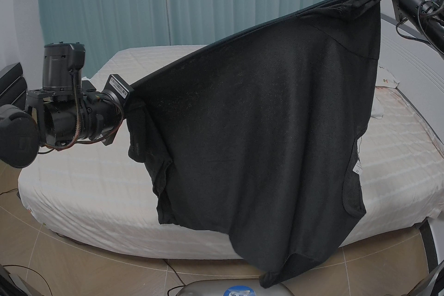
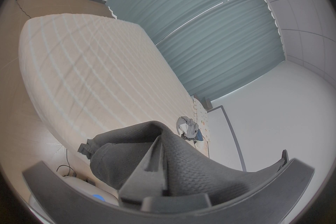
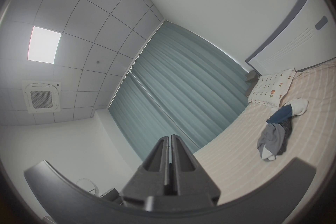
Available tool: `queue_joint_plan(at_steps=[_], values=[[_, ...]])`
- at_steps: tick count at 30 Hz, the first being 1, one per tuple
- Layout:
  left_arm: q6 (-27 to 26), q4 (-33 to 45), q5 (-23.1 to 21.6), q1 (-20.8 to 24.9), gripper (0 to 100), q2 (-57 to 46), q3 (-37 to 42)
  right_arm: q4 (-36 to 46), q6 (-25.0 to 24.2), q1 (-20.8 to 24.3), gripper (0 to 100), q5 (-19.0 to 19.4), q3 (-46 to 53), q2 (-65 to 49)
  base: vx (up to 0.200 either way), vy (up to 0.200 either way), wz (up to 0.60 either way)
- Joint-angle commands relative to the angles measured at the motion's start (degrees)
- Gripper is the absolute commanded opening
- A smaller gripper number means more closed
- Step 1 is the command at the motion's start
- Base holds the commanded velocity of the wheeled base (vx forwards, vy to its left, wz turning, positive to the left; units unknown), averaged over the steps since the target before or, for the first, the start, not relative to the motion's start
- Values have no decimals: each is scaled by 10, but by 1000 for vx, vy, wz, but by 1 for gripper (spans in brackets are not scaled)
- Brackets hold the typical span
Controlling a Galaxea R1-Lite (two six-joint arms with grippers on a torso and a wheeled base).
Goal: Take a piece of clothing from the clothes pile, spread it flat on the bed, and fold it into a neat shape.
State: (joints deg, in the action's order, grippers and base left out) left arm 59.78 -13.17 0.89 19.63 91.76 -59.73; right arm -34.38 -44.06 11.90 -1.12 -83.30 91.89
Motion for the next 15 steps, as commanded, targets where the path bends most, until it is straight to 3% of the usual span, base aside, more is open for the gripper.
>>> queue_joint_plan(at_steps=[1, 9, 15], values=[[2, -1, 0, -1, 0, 65, -25, -16, 3, -4, 0, 2, -50, 73, 200, 0, 0], [3, -1, 0, 1, 0, 136, -60, -59, 30, 4, 0, 3, -64, 126, 200, 0, 0], [39, -1, 0, -1, 0, 213, -117, -90, 35, 3, 0, -2, 16, 174, 167, 0, 0]])
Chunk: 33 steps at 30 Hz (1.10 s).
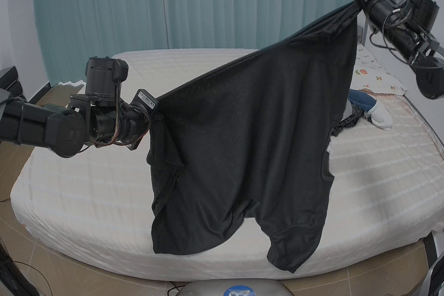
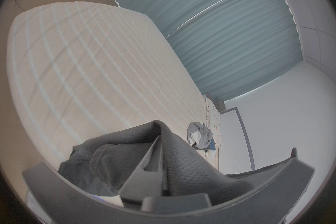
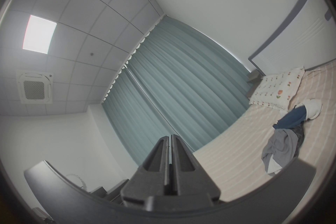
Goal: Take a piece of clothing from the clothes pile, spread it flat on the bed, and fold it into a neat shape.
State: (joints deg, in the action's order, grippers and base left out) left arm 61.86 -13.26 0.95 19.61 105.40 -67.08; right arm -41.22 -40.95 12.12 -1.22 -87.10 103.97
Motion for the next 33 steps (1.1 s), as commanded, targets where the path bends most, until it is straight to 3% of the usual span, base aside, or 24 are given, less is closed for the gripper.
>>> queue_joint_plan(at_steps=[1, 12, 17, 18, 19, 27, 33], values=[[20, 0, -1, -1, 0, 92, -54, -33, 3, -1, 0, -1, 69, 63, 0, 0, 0], [24, -1, 0, -13, 0, 249, -140, -118, 3, -4, 0, -11, 134, 186, 0, 0, 0], [65, -1, 0, -19, 0, 303, -197, -140, 5, -5, 0, -34, 128, 259, 0, 0, 0], [76, 0, 0, -20, 0, 328, -227, -141, 5, -5, 100, -37, 125, 284, 0, 0, 0], [80, 4, 0, -21, 100, 343, -248, -142, 5, -5, 100, -37, 125, 297, 0, 0, 0], [75, 22, 5, -28, 100, 393, -277, -136, 7, -11, 100, -38, 127, 345, 0, 0, 0], [26, 91, 6, -41, 100, 389, -277, -119, 11, -27, 100, -38, 156, 333, 0, 0, 0]])
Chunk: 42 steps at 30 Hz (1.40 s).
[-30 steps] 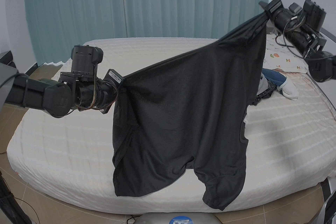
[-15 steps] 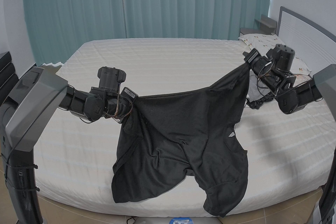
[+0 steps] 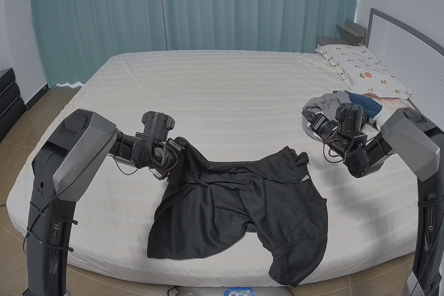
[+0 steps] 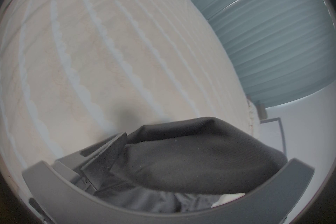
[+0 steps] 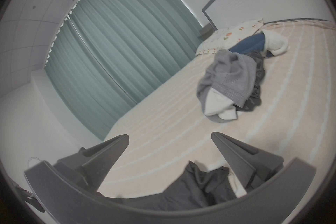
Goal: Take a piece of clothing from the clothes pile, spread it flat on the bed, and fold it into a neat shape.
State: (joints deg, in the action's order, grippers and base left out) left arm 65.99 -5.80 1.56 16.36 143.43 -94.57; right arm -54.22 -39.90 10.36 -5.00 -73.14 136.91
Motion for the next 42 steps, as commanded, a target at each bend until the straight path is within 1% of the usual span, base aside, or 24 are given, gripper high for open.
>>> queue_joint_plan(at_steps=[1, 4, 7, 9, 11, 12, 13, 14, 15, 16, 17, 19, 21, 22, 25, 26, 28, 29, 30, 31, 32, 34, 38, 42], values=[[-16, 17, 0, -8, 100, 9, -3, 11, 1, -10, 100, 0, 17, 4, 0, 0, 0], [-32, 33, -2, -19, 100, -4, -3, 46, 1, -17, 100, 1, 25, -17, 0, 0, 0], [-35, 33, -9, -30, 100, -17, -3, 56, 1, -19, 100, 8, 42, -38, 0, 0, 0], [-45, 35, -31, -45, 100, -27, -3, 58, 1, -19, 100, 11, 78, -53, 0, 0, 0], [-75, 58, -68, -58, 100, -34, -9, 53, -3, -18, 100, 11, 114, -59, 0, 0, 0], [-93, 84, -88, -63, 100, -43, -11, 51, -7, -18, 100, 12, 132, -62, 0, 0, 0], [-96, 88, -90, -64, 100, -44, -11, 50, -7, -18, 100, 11, 135, -62, 0, 0, 0], [-126, 136, -124, -72, 100, -55, -21, 47, -13, -19, 100, 15, 165, -64, 0, 0, 0], [-130, 143, -130, -74, 100, -56, -24, 47, -15, -19, 100, 15, 170, -64, 0, 0, 0], [-154, 189, -160, -81, 100, -58, -37, 38, -26, -20, 100, 20, 188, -63, 0, 0, 0], [-176, 232, -176, -84, 100, -54, -52, 29, -36, -25, 100, 27, 205, -62, 0, 0, 0], [-190, 290, -176, -88, 100, -45, -100, 10, -49, -26, 100, 41, 230, -61, 0, 0, 0], [-179, 337, -177, -90, 100, -25, -154, -17, -60, -28, 100, 60, 249, -59, 0, 0, 0], [-164, 359, -183, -91, 100, -14, -188, -33, -68, -31, 100, 72, 265, -56, 0, 0, 0], [-149, 366, -189, -93, 100, -8, -200, -53, -74, -32, 100, 84, 284, -53, 0, 0, 0], [-135, 337, -205, -97, 100, -7, -200, -78, -76, -33, 100, 98, 312, -49, 0, 0, 0], [-130, 337, -215, -99, 100, -9, -199, -89, -78, -39, 100, 104, 322, -44, 0, 0, 0], [-136, 360, -236, -99, 100, -7, -198, -103, -81, -43, 100, 112, 331, -35, 0, 0, 0], [-144, 377, -239, -97, 100, -4, -200, -110, -83, -45, 100, 115, 334, -28, 0, 0, 0], [-148, 382, -238, -97, 100, -3, -200, -113, -84, -45, 100, 116, 335, -25, 0, 0, 0], [-178, 414, -234, -94, 100, 3, -200, -127, -94, -49, 100, 119, 339, -9, 0, 0, 0], [-196, 425, -227, -91, 100, 12, -200, -142, -100, -51, 100, 119, 343, 6, 0, 0, 0], [-178, 404, -206, -92, 100, 13, -200, -154, -100, -51, 100, 119, 351, 7, 0, 0, 0], [-152, 393, -212, -102, 100, 5, -196, -156, -94, -53, 100, 114, 369, -1, 0, 0, 0]])
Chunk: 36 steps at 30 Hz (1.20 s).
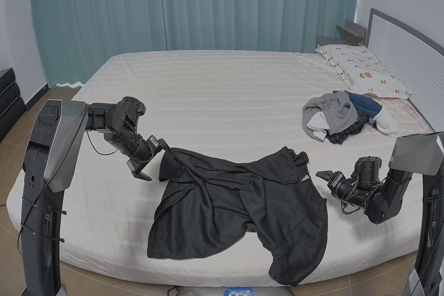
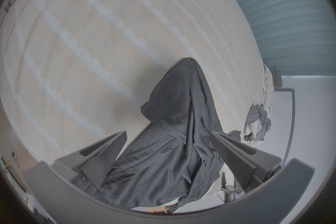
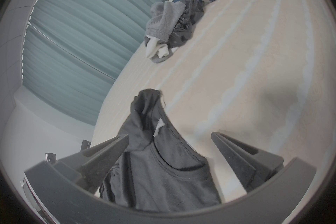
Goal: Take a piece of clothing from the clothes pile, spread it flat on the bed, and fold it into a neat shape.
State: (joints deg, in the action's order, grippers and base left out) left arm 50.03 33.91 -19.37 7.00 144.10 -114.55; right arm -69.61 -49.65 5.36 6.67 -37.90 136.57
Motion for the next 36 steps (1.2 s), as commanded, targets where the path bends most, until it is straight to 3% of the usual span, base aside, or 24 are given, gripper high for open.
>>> queue_joint_plan(at_steps=[1, 6, 10, 14, 15, 16, 20, 29, 36], values=[[9, -3, -3, -14, 100, -7, 8, -4, 8, -3, 100, -4, 27, -2, 0, 0, 0], [8, -34, -3, -17, 100, -45, 93, -9, 17, -12, 100, 5, 66, -29, 0, 0, 0], [8, -130, -3, -18, 100, -91, 217, -9, 22, -12, 100, 9, 82, -26, 0, 0, 0], [9, -320, -2, -12, 100, -173, 430, -6, 40, -9, 100, 9, 106, -54, 0, 0, 0], [9, -320, -2, -12, 100, -173, 430, -6, 40, -9, 100, 9, 106, -54, 0, 0, 0], [10, -397, 0, -4, 100, -205, 511, -9, 54, -5, 100, 10, 122, -60, 0, 0, 0], [36, -486, 2, 18, 100, -270, 645, -9, 64, 8, 100, 9, 134, -70, 0, 0, 0], [86, -573, -3, 40, 100, -334, 783, -22, 56, 47, 100, 9, 201, -94, 0, 0, 0], [81, -762, 1, 61, 100, -292, 893, -189, 62, 67, 100, 25, 327, -37, -114, 0, 0]])
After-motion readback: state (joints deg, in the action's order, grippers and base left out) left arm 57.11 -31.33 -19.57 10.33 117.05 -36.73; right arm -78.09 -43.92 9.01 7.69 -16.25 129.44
